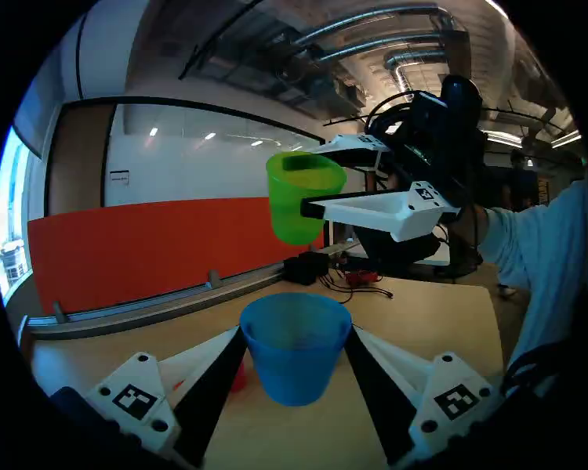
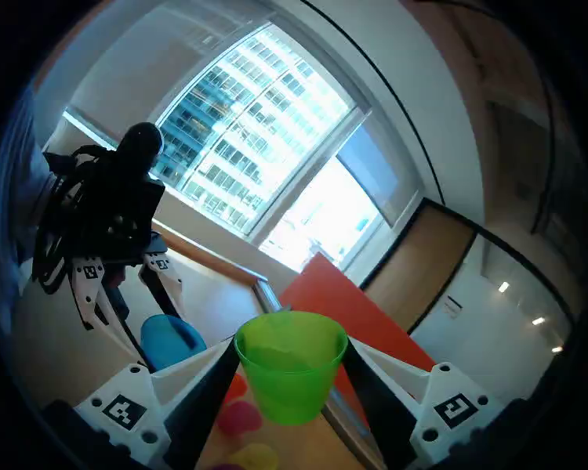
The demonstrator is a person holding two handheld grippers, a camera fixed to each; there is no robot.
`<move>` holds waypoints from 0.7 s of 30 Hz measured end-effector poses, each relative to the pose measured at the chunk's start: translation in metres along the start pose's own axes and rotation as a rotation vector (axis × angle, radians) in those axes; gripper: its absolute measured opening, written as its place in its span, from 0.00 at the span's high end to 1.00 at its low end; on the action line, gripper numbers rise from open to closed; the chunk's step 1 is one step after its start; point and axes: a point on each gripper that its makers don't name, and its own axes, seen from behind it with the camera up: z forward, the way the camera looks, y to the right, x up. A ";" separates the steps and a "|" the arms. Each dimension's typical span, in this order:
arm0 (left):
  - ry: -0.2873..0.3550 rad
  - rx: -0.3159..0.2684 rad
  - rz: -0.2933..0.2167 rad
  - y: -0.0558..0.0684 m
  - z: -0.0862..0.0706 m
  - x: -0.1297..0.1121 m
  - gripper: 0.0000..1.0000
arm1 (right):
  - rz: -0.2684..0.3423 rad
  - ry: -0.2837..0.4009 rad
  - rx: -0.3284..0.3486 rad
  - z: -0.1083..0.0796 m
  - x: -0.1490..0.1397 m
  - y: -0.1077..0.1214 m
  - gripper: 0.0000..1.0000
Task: Pour water
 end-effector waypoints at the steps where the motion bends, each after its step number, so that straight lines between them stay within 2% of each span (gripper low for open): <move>1: 0.000 -0.002 0.000 0.000 0.000 0.000 0.13 | -0.011 0.001 -0.001 0.001 0.001 0.001 0.08; 21: -0.002 -0.021 0.002 0.008 0.006 0.001 0.13 | -0.240 -0.002 -0.021 0.014 0.016 0.017 0.08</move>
